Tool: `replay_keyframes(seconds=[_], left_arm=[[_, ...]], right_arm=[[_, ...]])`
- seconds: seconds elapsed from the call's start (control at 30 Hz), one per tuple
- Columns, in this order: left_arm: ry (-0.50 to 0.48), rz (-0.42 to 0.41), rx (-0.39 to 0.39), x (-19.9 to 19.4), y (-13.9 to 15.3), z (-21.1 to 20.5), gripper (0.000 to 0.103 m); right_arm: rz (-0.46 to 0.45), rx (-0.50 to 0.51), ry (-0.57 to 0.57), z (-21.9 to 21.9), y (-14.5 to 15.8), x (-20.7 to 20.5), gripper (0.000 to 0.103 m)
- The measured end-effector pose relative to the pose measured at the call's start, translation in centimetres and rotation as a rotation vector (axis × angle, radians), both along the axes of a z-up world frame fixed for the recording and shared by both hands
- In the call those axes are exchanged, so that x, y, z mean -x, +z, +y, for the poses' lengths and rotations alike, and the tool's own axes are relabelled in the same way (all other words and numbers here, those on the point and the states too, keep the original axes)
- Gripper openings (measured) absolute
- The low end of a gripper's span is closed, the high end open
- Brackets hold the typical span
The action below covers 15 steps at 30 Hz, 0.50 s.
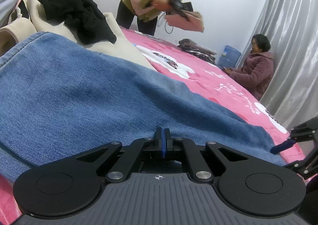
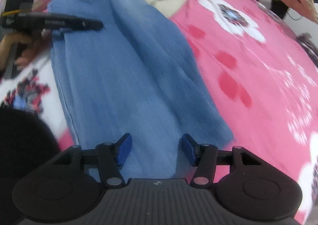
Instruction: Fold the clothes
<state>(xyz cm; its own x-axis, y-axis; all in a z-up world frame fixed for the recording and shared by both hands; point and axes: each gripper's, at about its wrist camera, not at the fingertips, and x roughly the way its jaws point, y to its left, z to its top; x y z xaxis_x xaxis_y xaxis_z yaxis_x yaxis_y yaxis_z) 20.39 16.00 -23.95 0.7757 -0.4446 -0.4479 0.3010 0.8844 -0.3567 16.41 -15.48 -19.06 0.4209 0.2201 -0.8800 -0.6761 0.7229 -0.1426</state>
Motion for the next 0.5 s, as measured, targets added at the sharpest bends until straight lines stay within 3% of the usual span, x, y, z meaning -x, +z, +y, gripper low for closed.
replay_keyframes(seconds=[0.13,0.2,0.27,0.33,0.4,0.5], left_arm=[[0.009,0.038,0.02,-0.3,0.4,0.3,0.005],[0.068,0.096,0.04,0.0,1.4,0.2,0.004],[0.156,0.104,0.088,1.7,2.9,0.2,0.023],[0.243,0.09,0.137,3.6,4.1,0.5,0.05],[0.336,0.081,0.194,5.6,5.2,1.0,0.068],[0.492,0.114,0.305,8.3,5.8,2.6,0.069]], right_arm=[[-0.03,0.067,0.001,1.0,0.5,0.5,0.061],[-0.025,0.047,-0.038,1.4,1.1,-0.2,0.061],[-0.015,-0.042,-0.109,1.7,2.4,-1.0,0.061],[0.03,-0.193,-0.165,1.9,4.2,-2.2,0.062],[0.056,-0.321,-0.189,2.7,6.0,-3.4,0.062],[-0.021,-0.329,-0.152,5.1,7.6,-4.5,0.064]])
